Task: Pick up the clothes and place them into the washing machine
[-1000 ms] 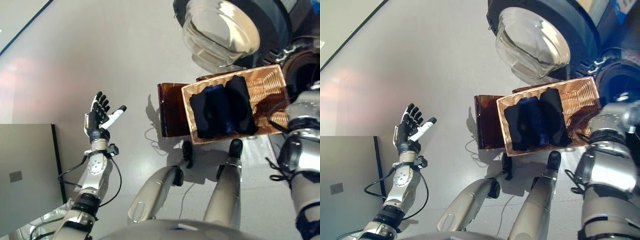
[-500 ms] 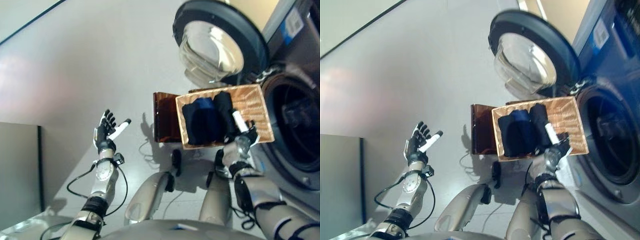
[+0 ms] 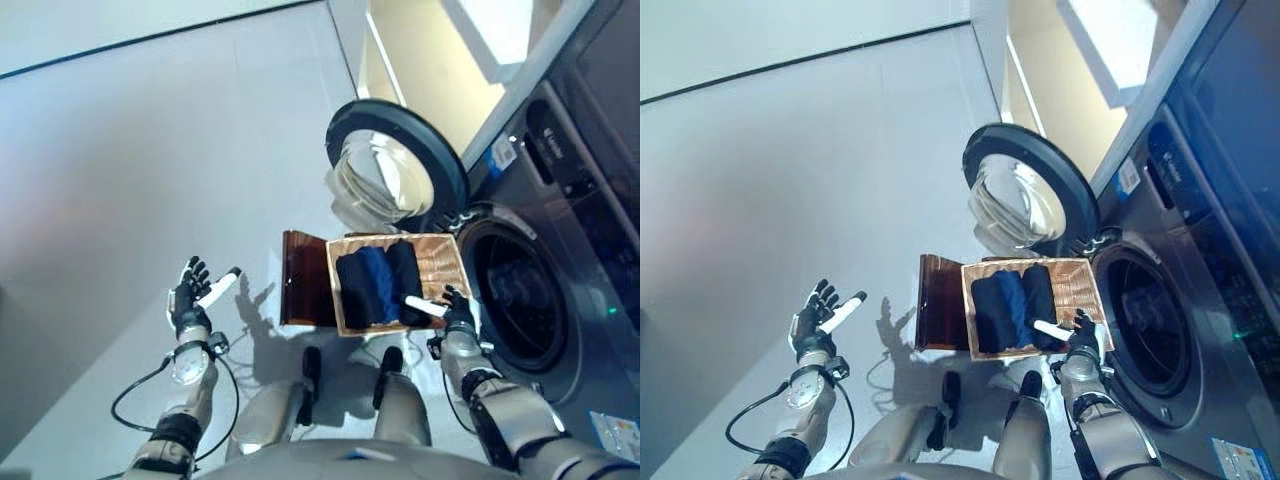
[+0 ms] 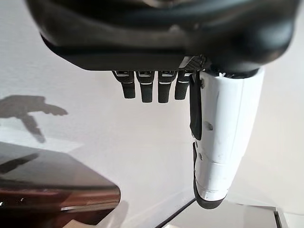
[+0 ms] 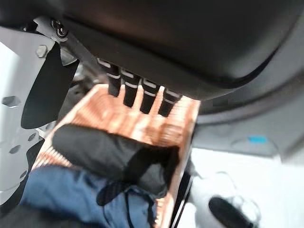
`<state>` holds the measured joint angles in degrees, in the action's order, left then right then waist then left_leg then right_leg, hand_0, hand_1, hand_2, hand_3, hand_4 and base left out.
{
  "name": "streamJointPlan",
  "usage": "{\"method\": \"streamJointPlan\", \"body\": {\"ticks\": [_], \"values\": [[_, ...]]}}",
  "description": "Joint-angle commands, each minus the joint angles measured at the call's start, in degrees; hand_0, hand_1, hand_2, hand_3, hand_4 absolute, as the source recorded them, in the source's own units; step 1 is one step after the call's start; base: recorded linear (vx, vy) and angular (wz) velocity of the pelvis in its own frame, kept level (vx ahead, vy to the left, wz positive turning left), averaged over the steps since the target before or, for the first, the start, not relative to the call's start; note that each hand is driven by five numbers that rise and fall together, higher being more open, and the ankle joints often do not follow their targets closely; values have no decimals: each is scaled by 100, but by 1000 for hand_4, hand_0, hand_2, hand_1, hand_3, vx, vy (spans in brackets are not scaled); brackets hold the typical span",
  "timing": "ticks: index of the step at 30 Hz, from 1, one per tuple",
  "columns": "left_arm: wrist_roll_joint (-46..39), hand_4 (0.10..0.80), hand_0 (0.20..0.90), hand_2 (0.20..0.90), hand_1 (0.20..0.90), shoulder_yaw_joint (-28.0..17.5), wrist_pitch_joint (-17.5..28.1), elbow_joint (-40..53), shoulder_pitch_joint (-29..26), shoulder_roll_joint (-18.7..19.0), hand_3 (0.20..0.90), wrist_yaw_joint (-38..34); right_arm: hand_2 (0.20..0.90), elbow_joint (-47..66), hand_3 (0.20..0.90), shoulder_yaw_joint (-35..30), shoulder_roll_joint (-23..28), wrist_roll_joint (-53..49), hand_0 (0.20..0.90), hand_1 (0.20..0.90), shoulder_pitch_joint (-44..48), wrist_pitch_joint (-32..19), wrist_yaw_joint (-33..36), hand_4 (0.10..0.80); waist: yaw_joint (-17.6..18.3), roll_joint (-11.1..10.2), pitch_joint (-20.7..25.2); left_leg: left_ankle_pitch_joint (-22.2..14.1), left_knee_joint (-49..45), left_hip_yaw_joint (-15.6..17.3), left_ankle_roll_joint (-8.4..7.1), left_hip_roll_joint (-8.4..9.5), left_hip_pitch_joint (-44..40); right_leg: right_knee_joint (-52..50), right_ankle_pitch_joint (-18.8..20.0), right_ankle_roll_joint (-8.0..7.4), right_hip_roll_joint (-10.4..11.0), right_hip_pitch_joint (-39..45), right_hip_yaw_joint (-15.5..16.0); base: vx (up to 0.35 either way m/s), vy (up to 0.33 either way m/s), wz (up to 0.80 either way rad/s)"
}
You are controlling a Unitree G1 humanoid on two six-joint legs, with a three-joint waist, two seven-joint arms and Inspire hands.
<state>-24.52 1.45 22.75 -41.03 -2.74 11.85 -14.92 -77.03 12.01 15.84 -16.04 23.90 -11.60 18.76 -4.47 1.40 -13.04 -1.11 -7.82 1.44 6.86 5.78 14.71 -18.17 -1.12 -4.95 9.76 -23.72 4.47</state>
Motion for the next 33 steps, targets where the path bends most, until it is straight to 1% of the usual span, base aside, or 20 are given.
{"method": "streamJointPlan", "body": {"ticks": [1, 3, 4, 5, 6, 7, 9, 10, 11, 12, 13, 14, 15, 16, 19, 23, 26, 27, 28, 33], "values": [[100, 800, 900, 900, 900, -191, 351, 465, -163, 193, 900, -18, 900, -132, 900, 191, 260, 259, 900, 900, 135, -21, 112, 800, 66, -8, 188, -567, -102, -282, -478, 138, -402, 549, 251, 174, -575, 235, -172, 144, -109, 43], [159, 800, 900, 900, 900, -167, 340, 497, -206, 165, 900, -70, 900, -176, 900, 215, 252, 314, 900, 900, 111, 11, 153, 800, 45, -55, 242, -669, -345, -233, -520, 131, -299, 661, 247, 235, -662, 347, -222, 155, -162, 27], [208, 800, 900, 900, 900, -137, 279, 587, -89, 94, 900, 30, 900, -237, 900, 202, 291, 377, 900, 900, -24, 10, 112, 800, 30, -83, 250, -774, -1245, -173, -632, 63, -101, 824, 151, 340, -699, 730, -187, 190, -229, 2], [187, 800, 900, 900, 900, -122, 276, 606, -91, 86, 900, 60, 900, -251, 900, 181, 295, 395, 900, 900, -70, 16, 134, 800, 19, -106, 160, -573, -1957, -168, -772, -50, 178, 857, 126, 432, -700, 881, -162, 143, -175, 10], [187, 800, 900, 900, 900, -123, 275, 606, -94, 88, 900, 60, 900, -251, 900, 180, 293, 395, 900, 900, -67, 16, 134, 800, 33, -117, 176, -545, -1948, -175, -772, -37, 204, 870, 145, 431, -688, 862, -153, -38, -106, 31], [200, 800, 900, 900, 900, -120, 267, 653, -112, 57, 900, 44, 900, -286, 900, 212, 315, 417, 900, 900, -12, 46, 206, 800, -104, -82, -55, -126, -2628, -466, -851, 28, 722, 835, 71, 563, -700, 953, -155, -66, -32, 34], [190, 800, 900, 900, 900, -151, 270, 663, -104, 35, 900, 20, 900, -309, 900, 244, 308, 419, 900, 900, 61, 50, 249, 800, -126, -78, -62, -135, -2740, -632, -822, -4, 1025, 831, 48, 569, -689, 923, -189, -23, -1, 26], [166, 800, 900, 900, 900, -185, 274, 664, -64, 6, 900, 9, 900, -321, 900, 274, 296, 430, 900, 900, 136, 43, 293, 800, -191, -73, -77, -210, -2533, -764, -782, -97, 1206, 846, 10, 526, -705, 941, -289, 83, 71, -10], [138, 800, 900, 900, 900, -191, 285, 640, -59, 22, 900, -28, 900, -346, 900, 287, 280, 375, 900, 900, 236, 34, 314, 800, -212, -44, -10, -56, -1613, -928, -827, -409, 1192, 894, -22, 436, -740, 904, -406, 84, 63, -29], [137, 800, 900, 900, 900, -191, 287, 638, -60, 22, 900, -27, 900, -347, 900, 287, 281, 374, 900, 900, 237, 33, 313, 800, -224, -60, -24, -31, -1554, -909, -830, -408, 1145, 898, -19, 439, -731, 918, -423, 111, 107, -34], [114, 800, 900, 900, 900, -174, 286, 623, -108, 45, 900, -78, 900, -361, 900, 305, 269, 333, 900, 900, 286, 35, 341, 800, -249, 79, 20, 373, -816, -971, -934, -632, 1151, 895, -74, 406, -845, 919, -445, 85, 111, -22], [61, 800, 900, 900, 900, -141, 296, 599, -184, 64, 900, -100, 900, -362, 900, 298, 303, 284, 900, 900, 321, 35, 317, 800, -229, 184, 43, 594, -210, -818, -959, -763, 1026, 838, -141, 396, -884, 892, -432, 104, 164, -7], [66, 800, 900, 900, 900, -114, 307, 585, -207, 102, 900, -118, 900, -377, 900, 330, 332, 288, 900, 900, 377, 44, 299, 800, -245, 241, 74, 584, 164, -808, -961, -836, 834, 714, -165, 381, -910, 799, -455, 34, 165, -8], [87, 800, 900, 900, 900, -66, 306, 575, -276, 112, 900, -162, 900, -393, 900, 335, 356, 294, 900, 900, 441, 64, 280, 800, -250, 298, 57, 660, 286, -821, -928, -834, 721, 584, -172, 374, -895, 682, -480, -36, 197, -16], [137, 800, 900, 900, 900, -14, 334, 625, -383, 191, 900, -201, 900, -386, 900, 371, 418, 295, 900, 900, 600, 108, 254, 800, -214, 345, 39, 480, 25, -600, -864, -568, 803, 409, -90, 301, -652, 383, -636, -33, 243, -51], [107, 800, 900, 900, 900, -43, 359, 729, -369, 215, 900, -174, 900, -484, 900, 434, 481, 490, 900, 900, 788, 238, 223, 800, -351, 417, 54, 359, -14, -323, -735, -382, 778, 478, 26, 150, -407, 313, -823, 30, 220, -67], [24, 800, 900, 900, 900, -126, 415, 946, -379, 287, 900, -234, 900, -503, 900, 532, 515, 623, 900, 900, 1113, 295, 265, 800, -523, 455, -18, 383, 0, -143, -682, -440, 883, 226, 82, 146, -347, -41, -532, -51, 116, -33], [21, 800, 900, 900, 900, -161, 422, 1040, -333, 259, 900, -219, 900, -527, 900, 516, 523, 679, 900, 900, 1094, 317, 265, 800, -592, 389, 10, 359, 67, -56, -706, -434, 887, 538, 117, 109, -165, 139, -248, 2, -41, -57], [-11, 800, 900, 900, 900, -109, 454, 1042, -343, 236, 900, -169, 900, -510, 900, 522, 524, 660, 900, 900, 1081, 302, 271, 800, -542, 368, 14, 429, 162, -97, -716, -433, 895, 710, 190, 131, -224, 174, -366, 57, -73, -58], [-30, 800, 900, 900, 900, 105, 511, 1623, -262, 72, 900, -60, 900, -563, 900, 670, 592, 685, 900, 900, 1407, 345, 356, 800, -654, 351, 82, 648, 596, -118, -758, -508, 919, 1096, 376, 70, -163, 102, -142, 24, -17, 2]]}}
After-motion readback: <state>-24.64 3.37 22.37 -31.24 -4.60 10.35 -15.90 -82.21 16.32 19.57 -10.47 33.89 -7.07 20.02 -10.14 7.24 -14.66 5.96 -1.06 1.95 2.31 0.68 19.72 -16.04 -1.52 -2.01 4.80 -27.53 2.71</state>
